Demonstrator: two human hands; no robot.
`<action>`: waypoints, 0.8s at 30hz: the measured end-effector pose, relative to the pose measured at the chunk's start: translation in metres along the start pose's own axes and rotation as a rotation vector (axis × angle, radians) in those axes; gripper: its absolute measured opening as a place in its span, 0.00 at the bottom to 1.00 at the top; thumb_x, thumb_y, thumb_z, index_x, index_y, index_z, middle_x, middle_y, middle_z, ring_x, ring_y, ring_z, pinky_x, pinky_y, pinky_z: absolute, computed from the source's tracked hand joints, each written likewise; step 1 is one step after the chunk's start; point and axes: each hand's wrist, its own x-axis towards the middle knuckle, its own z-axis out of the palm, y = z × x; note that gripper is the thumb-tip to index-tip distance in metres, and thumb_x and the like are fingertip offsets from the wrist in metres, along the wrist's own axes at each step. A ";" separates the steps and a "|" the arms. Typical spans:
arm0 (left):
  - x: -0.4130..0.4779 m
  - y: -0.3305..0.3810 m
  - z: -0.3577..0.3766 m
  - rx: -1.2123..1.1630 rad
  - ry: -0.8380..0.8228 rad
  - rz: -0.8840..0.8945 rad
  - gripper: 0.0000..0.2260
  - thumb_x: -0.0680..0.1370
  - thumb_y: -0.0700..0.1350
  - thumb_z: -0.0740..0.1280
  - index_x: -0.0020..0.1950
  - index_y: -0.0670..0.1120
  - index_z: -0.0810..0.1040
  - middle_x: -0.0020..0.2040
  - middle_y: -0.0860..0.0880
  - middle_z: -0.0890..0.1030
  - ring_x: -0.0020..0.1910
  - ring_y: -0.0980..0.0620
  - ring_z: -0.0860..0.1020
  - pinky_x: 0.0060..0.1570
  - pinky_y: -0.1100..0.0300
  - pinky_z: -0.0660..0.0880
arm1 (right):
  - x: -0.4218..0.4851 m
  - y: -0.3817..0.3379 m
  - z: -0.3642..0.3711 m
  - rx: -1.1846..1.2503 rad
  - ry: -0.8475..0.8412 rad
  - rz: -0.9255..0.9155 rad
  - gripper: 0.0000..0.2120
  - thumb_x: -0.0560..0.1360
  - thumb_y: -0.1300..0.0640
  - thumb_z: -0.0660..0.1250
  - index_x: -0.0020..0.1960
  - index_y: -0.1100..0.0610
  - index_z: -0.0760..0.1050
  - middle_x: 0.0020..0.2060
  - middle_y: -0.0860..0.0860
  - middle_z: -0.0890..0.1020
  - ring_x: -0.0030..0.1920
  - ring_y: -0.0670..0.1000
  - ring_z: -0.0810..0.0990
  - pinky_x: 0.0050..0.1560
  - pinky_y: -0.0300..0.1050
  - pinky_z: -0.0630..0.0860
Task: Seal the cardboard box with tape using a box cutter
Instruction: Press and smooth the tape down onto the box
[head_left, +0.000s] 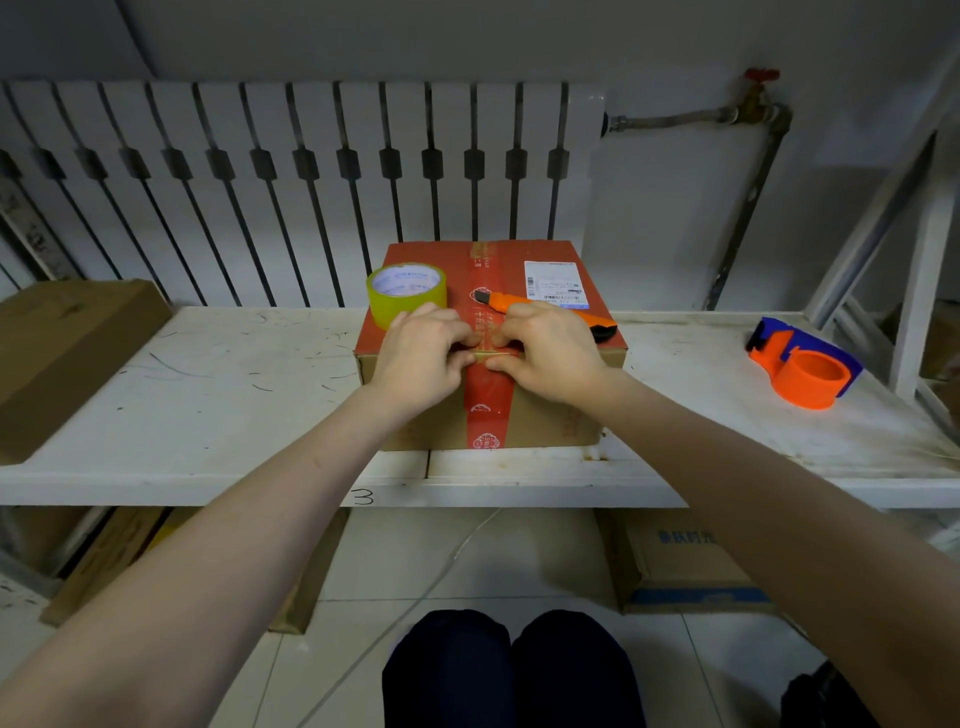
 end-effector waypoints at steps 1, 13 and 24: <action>-0.001 0.000 0.000 -0.002 0.001 -0.003 0.08 0.71 0.44 0.71 0.48 0.45 0.82 0.45 0.48 0.82 0.51 0.44 0.75 0.48 0.54 0.66 | 0.001 0.001 -0.003 0.017 -0.020 -0.002 0.14 0.71 0.46 0.69 0.50 0.54 0.81 0.47 0.49 0.81 0.49 0.52 0.78 0.45 0.44 0.71; 0.000 0.005 -0.001 0.061 -0.004 0.006 0.08 0.71 0.47 0.71 0.48 0.47 0.81 0.45 0.49 0.81 0.50 0.46 0.74 0.49 0.54 0.65 | -0.009 -0.001 0.005 -0.026 0.043 0.025 0.11 0.73 0.48 0.68 0.48 0.55 0.82 0.43 0.51 0.81 0.45 0.53 0.77 0.43 0.48 0.74; 0.007 0.013 -0.002 0.051 -0.021 -0.062 0.06 0.73 0.47 0.70 0.46 0.46 0.82 0.44 0.48 0.80 0.49 0.46 0.74 0.46 0.55 0.66 | -0.003 -0.005 0.000 0.049 0.034 0.132 0.11 0.72 0.47 0.68 0.47 0.53 0.83 0.45 0.49 0.82 0.48 0.51 0.77 0.47 0.47 0.73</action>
